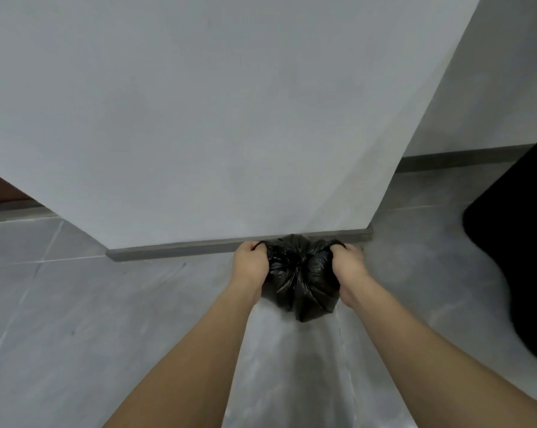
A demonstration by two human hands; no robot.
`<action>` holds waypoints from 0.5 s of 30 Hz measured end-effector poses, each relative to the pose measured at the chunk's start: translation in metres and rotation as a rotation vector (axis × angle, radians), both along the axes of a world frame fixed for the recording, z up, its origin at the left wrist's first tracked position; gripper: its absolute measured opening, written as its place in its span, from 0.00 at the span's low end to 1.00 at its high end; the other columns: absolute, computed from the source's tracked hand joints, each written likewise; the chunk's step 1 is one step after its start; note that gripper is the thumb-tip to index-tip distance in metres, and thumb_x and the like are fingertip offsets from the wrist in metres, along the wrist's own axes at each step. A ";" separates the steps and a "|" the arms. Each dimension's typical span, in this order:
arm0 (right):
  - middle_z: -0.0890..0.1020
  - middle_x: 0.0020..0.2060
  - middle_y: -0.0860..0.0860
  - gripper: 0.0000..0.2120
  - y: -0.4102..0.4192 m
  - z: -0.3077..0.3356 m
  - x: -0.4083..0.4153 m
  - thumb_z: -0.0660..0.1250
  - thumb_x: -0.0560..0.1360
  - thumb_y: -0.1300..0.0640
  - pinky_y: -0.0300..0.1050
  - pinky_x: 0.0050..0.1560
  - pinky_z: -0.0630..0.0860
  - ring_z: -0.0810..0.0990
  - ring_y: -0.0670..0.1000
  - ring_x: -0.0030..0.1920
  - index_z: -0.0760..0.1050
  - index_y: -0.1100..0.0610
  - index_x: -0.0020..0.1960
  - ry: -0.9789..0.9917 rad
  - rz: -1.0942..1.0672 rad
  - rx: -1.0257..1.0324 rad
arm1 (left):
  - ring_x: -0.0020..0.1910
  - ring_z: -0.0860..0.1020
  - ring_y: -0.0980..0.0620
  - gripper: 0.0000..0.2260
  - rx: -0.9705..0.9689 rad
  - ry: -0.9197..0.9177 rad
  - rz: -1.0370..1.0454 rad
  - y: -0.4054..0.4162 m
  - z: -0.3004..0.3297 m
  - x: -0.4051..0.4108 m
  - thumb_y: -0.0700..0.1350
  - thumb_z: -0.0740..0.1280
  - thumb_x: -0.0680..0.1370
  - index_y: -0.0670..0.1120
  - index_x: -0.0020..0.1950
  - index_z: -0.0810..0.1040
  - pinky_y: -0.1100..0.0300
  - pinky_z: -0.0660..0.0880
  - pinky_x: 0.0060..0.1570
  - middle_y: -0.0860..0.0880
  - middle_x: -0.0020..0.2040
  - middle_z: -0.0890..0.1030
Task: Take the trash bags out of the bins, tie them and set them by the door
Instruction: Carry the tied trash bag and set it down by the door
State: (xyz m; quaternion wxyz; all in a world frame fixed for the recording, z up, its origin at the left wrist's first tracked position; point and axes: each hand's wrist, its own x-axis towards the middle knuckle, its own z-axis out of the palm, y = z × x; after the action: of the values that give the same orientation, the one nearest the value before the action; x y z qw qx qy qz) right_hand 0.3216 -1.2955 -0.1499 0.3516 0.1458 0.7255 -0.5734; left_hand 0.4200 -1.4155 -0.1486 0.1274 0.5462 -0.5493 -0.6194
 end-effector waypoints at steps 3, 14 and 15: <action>0.81 0.49 0.58 0.11 0.007 -0.014 -0.012 0.58 0.78 0.60 0.48 0.48 0.75 0.79 0.58 0.50 0.76 0.59 0.55 0.051 0.011 0.019 | 0.35 0.71 0.50 0.12 -0.026 -0.028 0.013 -0.001 -0.016 -0.010 0.39 0.60 0.81 0.45 0.37 0.70 0.59 0.69 0.35 0.47 0.34 0.73; 0.81 0.40 0.55 0.09 0.006 -0.024 -0.011 0.58 0.76 0.59 0.42 0.33 0.71 0.77 0.54 0.36 0.77 0.58 0.47 -0.126 -0.002 -0.092 | 0.40 0.75 0.47 0.08 -0.065 -0.110 0.086 0.010 -0.049 -0.013 0.41 0.59 0.80 0.41 0.46 0.76 0.53 0.74 0.45 0.46 0.39 0.78; 0.80 0.38 0.55 0.08 0.007 -0.024 -0.010 0.58 0.76 0.58 0.43 0.34 0.70 0.77 0.54 0.35 0.76 0.57 0.45 -0.150 -0.027 -0.113 | 0.41 0.75 0.47 0.08 -0.073 -0.117 0.106 0.012 -0.052 -0.010 0.41 0.59 0.80 0.41 0.47 0.76 0.52 0.74 0.46 0.46 0.40 0.78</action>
State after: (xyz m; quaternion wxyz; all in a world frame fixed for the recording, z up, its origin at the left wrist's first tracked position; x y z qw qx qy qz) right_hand 0.3113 -1.2886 -0.1740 0.4047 0.1780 0.6618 -0.6055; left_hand 0.4104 -1.4035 -0.2010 0.1475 0.6048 -0.5483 -0.5584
